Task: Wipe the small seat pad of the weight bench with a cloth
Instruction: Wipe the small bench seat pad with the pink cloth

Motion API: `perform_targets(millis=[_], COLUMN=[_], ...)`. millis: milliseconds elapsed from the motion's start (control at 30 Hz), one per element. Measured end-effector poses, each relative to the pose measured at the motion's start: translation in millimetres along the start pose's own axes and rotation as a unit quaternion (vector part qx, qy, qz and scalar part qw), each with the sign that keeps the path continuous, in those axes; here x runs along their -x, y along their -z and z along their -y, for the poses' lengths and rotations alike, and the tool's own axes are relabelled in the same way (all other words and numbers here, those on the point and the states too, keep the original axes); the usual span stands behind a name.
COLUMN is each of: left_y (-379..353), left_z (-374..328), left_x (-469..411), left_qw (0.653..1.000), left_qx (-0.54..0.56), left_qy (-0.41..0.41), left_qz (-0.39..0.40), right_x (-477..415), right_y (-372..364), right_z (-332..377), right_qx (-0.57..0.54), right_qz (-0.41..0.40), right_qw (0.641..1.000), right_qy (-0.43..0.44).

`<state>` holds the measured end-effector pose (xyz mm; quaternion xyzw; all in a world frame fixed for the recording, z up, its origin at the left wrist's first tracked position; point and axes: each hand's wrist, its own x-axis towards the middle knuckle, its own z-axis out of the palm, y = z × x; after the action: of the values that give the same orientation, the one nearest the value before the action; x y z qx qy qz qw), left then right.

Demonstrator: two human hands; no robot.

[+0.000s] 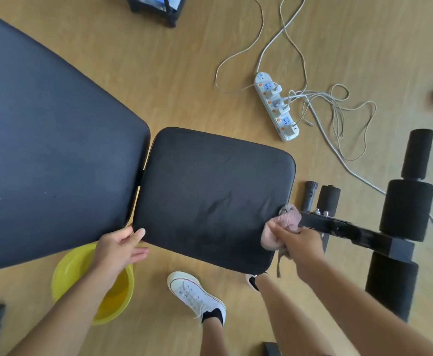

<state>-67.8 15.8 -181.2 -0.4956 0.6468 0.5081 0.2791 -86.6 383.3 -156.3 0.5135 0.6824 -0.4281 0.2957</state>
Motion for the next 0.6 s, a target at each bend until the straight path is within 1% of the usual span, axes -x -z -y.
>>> perform_targets(millis=[67,133,167,233,333,400,433,467,500,533,567,600], left_y=[0,2,2,2,2,2,3,4,4,5,5,5], left_z=[-2,-1,-1,-1,1,3,3,4,4,4,3,3], left_x=[2,1,1,1,-2,-4,-4,-4,-4,-4,-3,-2], left_qw=[1.0,1.0,1.0,1.0,1.0,1.0,1.0,1.0,1.0,1.0,1.0,1.0], left_qx=[0.007,0.005,0.003,-0.006,-0.005,0.003,0.01,0.014,0.014,0.012,0.01,0.001], left_qy=[0.0,-0.004,-0.004,-0.004,-0.006,-0.005,-0.002,0.001,0.003,0.001,0.0,-0.004], left_qz=[0.003,0.003,0.005,0.003,0.0,-0.004,-0.007,-0.008,-0.008,-0.007,-0.006,-0.006], right_x=[20,35,41,45,47,56,61,68,77,76,71,72], right_y=[-18,-38,-47,-60,-68,-71,-73,-78,-85,-98,-107,-122], right_z=[-36,-54,-57,-58,-55,-55,-63,-75,-80,-87,-101,-104], right_qx=[-0.049,-0.16,-0.218,-0.284,-0.319,-0.328,-0.341,-0.365,-0.416,-0.47,-0.471,-0.451], right_qz=[-0.009,-0.037,-0.054,-0.088,-0.128,-0.121,-0.111,-0.071,-0.005,0.059,0.086,0.118], right_qw=[0.996,0.976,0.961,0.938,0.919,0.913,0.908,0.902,0.873,0.832,0.825,0.834], right_qy=[-0.072,-0.146,-0.162,-0.18,-0.194,-0.209,-0.218,-0.219,-0.256,-0.29,-0.301,-0.295])
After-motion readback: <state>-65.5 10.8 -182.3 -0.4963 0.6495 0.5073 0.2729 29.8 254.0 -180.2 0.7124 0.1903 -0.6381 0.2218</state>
